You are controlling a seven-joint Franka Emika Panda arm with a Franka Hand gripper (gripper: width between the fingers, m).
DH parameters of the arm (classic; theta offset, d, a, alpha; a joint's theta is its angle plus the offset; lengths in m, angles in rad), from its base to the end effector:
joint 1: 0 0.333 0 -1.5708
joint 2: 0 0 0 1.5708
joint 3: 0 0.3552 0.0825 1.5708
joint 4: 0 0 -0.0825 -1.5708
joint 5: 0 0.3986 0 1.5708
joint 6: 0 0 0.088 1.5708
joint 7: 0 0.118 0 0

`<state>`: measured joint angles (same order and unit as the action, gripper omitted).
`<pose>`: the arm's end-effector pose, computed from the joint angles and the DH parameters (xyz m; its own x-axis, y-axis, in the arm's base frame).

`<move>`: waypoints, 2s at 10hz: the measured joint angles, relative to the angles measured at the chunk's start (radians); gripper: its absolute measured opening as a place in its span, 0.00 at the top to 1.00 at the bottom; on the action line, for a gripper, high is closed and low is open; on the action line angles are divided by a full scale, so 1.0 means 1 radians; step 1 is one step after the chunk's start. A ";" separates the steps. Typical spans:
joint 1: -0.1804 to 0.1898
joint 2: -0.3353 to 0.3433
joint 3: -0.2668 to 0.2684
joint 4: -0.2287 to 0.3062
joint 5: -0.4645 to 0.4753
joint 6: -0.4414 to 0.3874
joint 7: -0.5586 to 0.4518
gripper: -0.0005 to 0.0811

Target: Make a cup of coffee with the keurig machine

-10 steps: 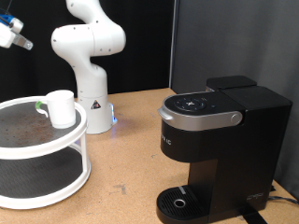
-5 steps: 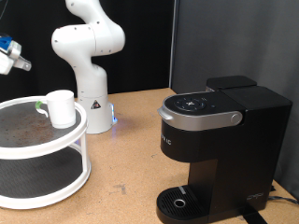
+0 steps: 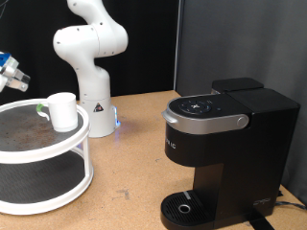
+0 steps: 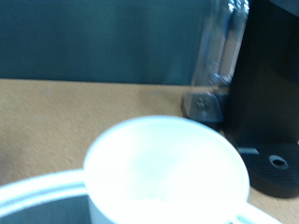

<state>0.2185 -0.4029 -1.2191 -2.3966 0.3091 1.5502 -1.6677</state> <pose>0.2352 -0.3076 0.3784 0.7030 0.3382 0.6256 0.7028 -0.4650 -0.5384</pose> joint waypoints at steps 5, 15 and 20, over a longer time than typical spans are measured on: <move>0.148 0.087 -0.131 -0.013 0.004 0.051 -0.043 0.03; 0.256 0.094 -0.209 -0.055 0.034 0.106 -0.050 0.01; 0.263 0.093 -0.212 -0.057 0.036 0.089 -0.050 0.33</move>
<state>0.4811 -0.3103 -1.4315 -2.4536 0.3452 1.6388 -1.7174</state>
